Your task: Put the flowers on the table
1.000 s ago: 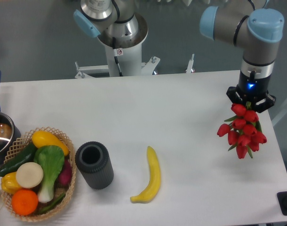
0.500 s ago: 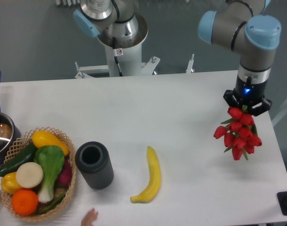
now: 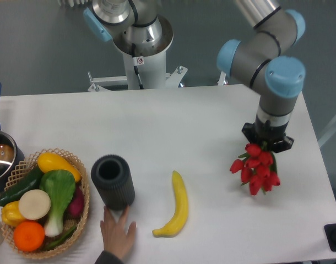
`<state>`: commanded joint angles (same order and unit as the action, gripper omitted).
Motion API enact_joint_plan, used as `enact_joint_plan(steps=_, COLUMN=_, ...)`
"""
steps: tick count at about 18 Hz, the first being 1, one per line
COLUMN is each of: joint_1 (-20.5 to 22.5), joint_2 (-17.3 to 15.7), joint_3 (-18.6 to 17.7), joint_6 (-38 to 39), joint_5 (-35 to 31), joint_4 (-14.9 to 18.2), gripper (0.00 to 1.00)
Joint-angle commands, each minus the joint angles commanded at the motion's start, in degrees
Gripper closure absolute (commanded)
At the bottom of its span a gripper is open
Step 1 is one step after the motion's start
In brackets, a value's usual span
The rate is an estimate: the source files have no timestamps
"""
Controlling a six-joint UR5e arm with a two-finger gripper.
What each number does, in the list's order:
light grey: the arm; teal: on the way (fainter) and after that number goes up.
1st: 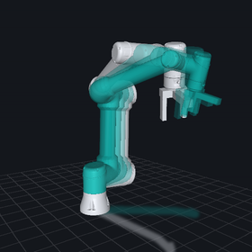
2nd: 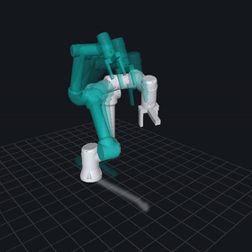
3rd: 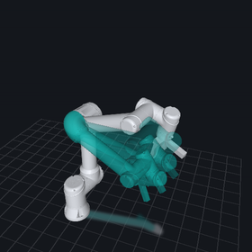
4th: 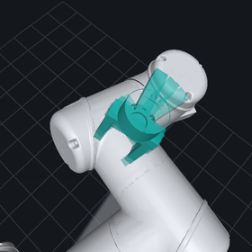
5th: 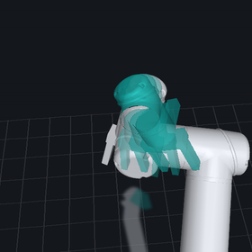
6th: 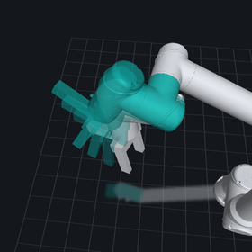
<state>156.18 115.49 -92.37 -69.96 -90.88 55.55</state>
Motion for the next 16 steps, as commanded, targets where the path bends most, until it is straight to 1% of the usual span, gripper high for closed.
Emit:
enact_joint_plan(steps=2, joint_1=0.09, joint_2=0.0, joint_3=-1.22, joint_6=-0.35, joint_5=0.09, joint_4=-0.17, gripper=0.61)
enact_joint_plan(steps=3, joint_1=0.0, joint_2=0.0, joint_3=-1.93, joint_6=-0.35, joint_5=0.09, joint_4=-0.35, gripper=0.58)
enact_joint_plan(steps=4, joint_1=0.0, joint_2=-0.09, joint_3=-2.28, joint_6=-0.35, joint_5=0.09, joint_4=-1.05, gripper=0.52)
enact_joint_plan(steps=6, joint_1=-0.09, joint_2=-0.09, joint_3=-2.55, joint_6=0.17, joint_5=0.18, joint_4=-3.41, gripper=0.0)
enact_joint_plan(steps=7, joint_1=-0.18, joint_2=-0.09, joint_3=-2.64, joint_6=0.26, joint_5=0.09, joint_4=-4.73, gripper=0.0)
enact_joint_plan(steps=9, joint_1=-0.09, joint_2=-0.52, joint_3=-3.16, joint_6=0.35, joint_5=0.0, joint_4=-5.89, gripper=0.0)
enact_joint_plan(steps=12, joint_1=0.44, joint_2=-1.84, joint_3=-3.95, joint_6=0.26, joint_5=0.09, joint_4=-6.06, gripper=0.0)
enact_joint_plan(steps=16, joint_1=0.7, joint_2=-3.6, joint_3=-3.96, joint_6=-0.35, joint_5=0.44, joint_4=-6.24, gripper=0.0)
